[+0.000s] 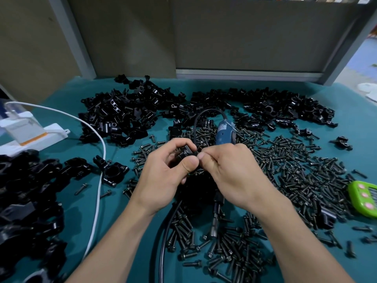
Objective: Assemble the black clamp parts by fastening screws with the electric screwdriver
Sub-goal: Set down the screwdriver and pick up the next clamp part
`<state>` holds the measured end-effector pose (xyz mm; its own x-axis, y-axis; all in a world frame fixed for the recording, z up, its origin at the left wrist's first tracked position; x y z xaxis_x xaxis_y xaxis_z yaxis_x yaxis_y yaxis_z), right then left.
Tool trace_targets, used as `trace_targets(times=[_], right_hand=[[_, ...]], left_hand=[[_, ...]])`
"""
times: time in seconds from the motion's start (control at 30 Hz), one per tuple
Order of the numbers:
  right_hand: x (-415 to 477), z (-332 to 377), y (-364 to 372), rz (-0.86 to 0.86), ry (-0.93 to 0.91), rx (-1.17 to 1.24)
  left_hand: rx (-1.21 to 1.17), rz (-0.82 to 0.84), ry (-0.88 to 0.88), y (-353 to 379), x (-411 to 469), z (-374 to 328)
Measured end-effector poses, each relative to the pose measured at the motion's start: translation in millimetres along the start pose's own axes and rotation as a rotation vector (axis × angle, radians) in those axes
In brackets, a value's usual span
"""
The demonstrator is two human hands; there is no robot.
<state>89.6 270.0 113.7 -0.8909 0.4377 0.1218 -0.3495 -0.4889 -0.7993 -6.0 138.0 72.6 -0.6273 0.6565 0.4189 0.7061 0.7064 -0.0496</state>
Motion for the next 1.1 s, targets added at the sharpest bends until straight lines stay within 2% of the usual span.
trace_targets(times=[0.13,0.23,0.33,0.5,0.6,0.77,0.87,0.9,0.97,1.1], right_hand=[[-2,-3,2,-0.094,0.212,0.034],[-6,-11,-6,-0.247,0.428,-0.226],[-10,-10,3,-0.194,0.608,-0.348],[-5,-13,11,-0.13,0.733,-0.236],[-1,-20,1,-0.101,0.795,0.024],[3,-30,-7,-0.019,0.71,1.123],[-2,-24,-10,0.18,0.516,1.654],[-3,-21,-12,0.26,0.432,1.711],[-3,-15,-15,0.325,0.293,1.623],[9,-6,-14,0.193,0.195,1.607]], left_hand=[[0.149,-0.079,0.052,-4,0,-3],[0.3,-0.163,0.039,-5,-2,-2],[0.328,-0.219,-0.011,-9,-3,0],[0.247,-0.263,-0.113,-15,0,5],[0.185,-0.266,-0.144,-15,0,7],[0.155,-0.331,-0.191,-22,3,12],[0.151,-0.375,-0.198,-25,2,13],[0.153,-0.378,-0.196,-25,2,13],[0.148,-0.368,-0.199,-26,3,14],[0.182,-0.297,-0.199,-24,2,15]])
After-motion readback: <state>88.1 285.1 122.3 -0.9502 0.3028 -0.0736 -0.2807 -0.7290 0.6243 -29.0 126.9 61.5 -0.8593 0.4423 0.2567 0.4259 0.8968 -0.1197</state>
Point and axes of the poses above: each hand's wrist, its own x-axis towards the middle knuckle, its own y-axis out of the palm, z = x × y, the point moved 4 cm from there along x, towards the middle knuckle, and after that the axes turned 10 degrees about y, right-handed, at the moved point
